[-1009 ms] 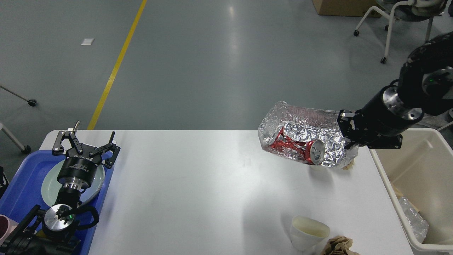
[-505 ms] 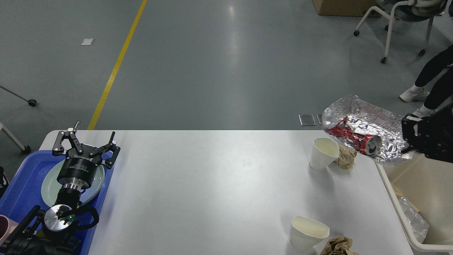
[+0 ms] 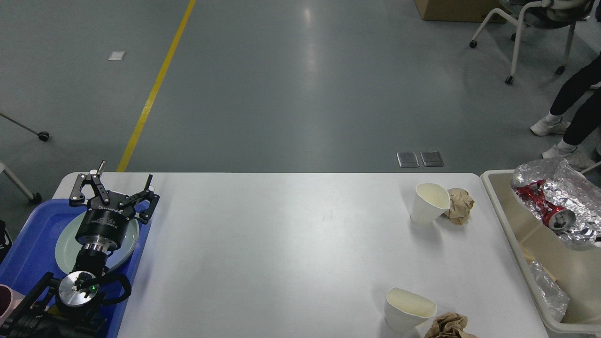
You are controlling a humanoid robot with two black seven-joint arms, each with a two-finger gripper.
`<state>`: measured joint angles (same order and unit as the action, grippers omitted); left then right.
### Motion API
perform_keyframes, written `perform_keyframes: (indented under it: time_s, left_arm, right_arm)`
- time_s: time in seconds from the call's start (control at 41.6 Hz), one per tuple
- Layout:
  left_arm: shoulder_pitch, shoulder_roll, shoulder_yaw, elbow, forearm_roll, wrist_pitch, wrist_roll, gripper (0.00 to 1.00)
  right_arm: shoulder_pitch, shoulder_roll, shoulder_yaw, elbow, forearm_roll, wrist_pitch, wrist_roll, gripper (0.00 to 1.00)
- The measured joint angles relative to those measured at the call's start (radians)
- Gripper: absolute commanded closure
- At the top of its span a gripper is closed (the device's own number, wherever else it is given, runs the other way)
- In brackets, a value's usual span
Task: Tidy desktop
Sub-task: 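Lower the foil tray into the bin and release it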
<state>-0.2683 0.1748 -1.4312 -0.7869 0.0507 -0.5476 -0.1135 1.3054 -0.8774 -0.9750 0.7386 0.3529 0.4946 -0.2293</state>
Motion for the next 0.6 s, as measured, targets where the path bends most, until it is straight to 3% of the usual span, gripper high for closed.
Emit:
perform_keyframes:
  time_s: [0.24, 0.601]
  left_arm:
    - [-0.001, 0.000, 0.000, 0.000, 0.000, 0.000, 0.000, 0.04]
    - [-0.001, 0.000, 0.000, 0.000, 0.000, 0.000, 0.000, 0.04]
  right_arm:
    - [-0.318, 0.097, 0.226, -0.225, -0.002, -0.096, 0.000, 1.00]
    - [-0.659, 0.364, 0.372, -0.480, -0.001, -0.482, 0.001, 1.00]
